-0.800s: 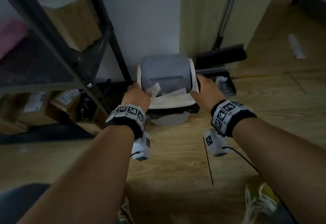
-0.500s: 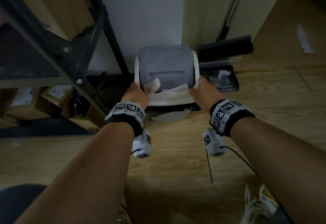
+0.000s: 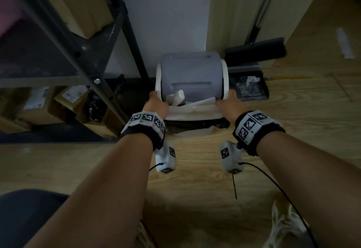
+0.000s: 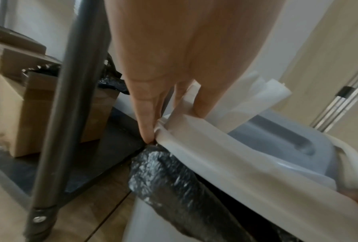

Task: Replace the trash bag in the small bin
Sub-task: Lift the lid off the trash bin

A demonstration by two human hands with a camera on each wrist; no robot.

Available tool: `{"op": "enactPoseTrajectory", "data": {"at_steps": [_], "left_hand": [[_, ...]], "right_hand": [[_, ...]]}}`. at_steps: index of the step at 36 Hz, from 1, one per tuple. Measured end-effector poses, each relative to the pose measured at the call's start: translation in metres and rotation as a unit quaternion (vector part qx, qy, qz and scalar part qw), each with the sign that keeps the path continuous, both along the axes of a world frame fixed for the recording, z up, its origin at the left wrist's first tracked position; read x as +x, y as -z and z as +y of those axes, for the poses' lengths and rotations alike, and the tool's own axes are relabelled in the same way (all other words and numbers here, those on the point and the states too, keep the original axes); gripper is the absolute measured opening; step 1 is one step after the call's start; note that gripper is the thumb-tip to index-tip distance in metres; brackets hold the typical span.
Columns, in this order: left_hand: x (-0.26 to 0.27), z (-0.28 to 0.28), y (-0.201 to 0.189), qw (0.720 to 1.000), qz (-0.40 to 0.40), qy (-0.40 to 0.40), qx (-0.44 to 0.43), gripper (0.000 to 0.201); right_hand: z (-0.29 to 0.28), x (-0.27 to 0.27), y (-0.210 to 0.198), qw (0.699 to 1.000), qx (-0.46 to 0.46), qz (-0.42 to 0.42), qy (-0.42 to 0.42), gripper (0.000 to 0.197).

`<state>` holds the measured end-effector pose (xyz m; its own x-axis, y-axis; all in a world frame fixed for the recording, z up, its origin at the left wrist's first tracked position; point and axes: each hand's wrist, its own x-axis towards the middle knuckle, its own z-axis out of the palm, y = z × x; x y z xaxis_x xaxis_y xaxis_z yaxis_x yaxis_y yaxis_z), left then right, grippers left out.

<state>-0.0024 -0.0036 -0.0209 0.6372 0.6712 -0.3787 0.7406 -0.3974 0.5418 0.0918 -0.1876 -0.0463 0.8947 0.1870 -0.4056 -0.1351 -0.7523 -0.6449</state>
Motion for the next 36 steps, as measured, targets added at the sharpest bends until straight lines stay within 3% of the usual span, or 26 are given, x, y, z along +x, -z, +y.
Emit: {"op": "enactPoseTrajectory", "data": {"at_steps": [11,15,19,21,26,33,36], "left_hand": [[-0.058,-0.024,-0.019,0.998,0.018,0.048,-0.040,0.052],[-0.078,-0.032,-0.018,0.997,0.027,0.062,-0.038,0.055],[-0.088,-0.042,-0.014,0.997,0.032,0.072,-0.024,0.049],[-0.091,-0.045,-0.014,0.995,0.046,0.084,-0.005,0.048],[-0.091,-0.046,-0.012,0.998,0.019,0.064,0.012,0.047],[-0.082,-0.045,-0.007,0.998,-0.020,0.052,0.029,0.022],[-0.079,-0.050,-0.007,0.998,-0.045,0.032,0.039,0.022]], "right_hand": [[-0.035,-0.045,-0.001,0.997,0.071,0.010,0.001,0.042],[-0.045,-0.061,0.010,0.997,0.078,-0.002,0.010,0.061],[-0.057,-0.045,0.059,0.996,0.088,-0.003,0.004,0.076],[-0.058,-0.052,0.049,0.997,0.083,0.001,-0.002,0.079],[-0.056,-0.075,-0.001,0.998,0.057,0.009,-0.013,0.058],[-0.060,-0.075,-0.016,0.998,0.059,-0.002,-0.019,0.046],[-0.060,-0.075,-0.015,0.997,0.081,-0.015,-0.006,0.043]]}}
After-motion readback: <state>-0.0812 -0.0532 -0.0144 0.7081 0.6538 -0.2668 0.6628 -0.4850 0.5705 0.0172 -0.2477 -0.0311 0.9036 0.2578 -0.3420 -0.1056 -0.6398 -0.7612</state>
